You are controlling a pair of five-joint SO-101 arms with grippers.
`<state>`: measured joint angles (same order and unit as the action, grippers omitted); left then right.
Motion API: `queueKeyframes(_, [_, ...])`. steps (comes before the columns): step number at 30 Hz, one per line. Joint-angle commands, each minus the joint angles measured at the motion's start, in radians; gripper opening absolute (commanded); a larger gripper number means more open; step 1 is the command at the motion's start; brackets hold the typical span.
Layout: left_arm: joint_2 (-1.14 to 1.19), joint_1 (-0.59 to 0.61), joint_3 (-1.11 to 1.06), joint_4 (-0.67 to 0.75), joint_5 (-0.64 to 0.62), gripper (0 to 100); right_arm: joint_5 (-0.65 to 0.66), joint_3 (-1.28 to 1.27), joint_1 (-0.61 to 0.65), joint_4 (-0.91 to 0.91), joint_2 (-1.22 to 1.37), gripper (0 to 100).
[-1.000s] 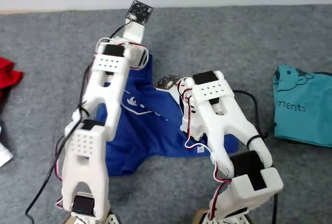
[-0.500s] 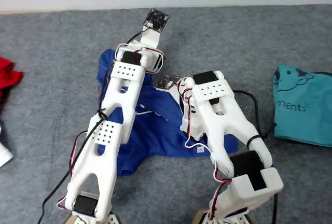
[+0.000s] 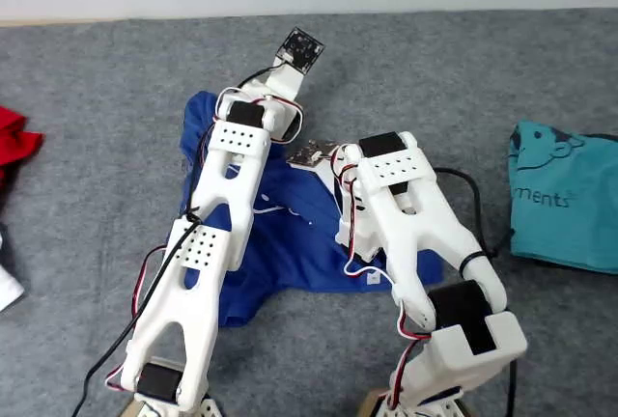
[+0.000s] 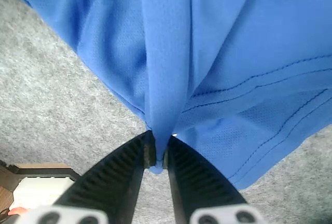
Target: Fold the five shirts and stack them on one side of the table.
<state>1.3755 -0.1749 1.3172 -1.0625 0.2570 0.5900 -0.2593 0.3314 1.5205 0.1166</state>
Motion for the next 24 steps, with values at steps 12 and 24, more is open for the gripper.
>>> queueKeyframes(12, [-0.169, 0.026, 0.352, -0.259, -0.107, 0, -0.009, 0.006, 0.002, -0.005, -0.056, 3.5])
queueKeyframes(24, [-0.333, 0.068, 0.360, -0.698, -0.092, 0, -0.002, 0.006, 0.001, 0.004, -0.059, 3.5])
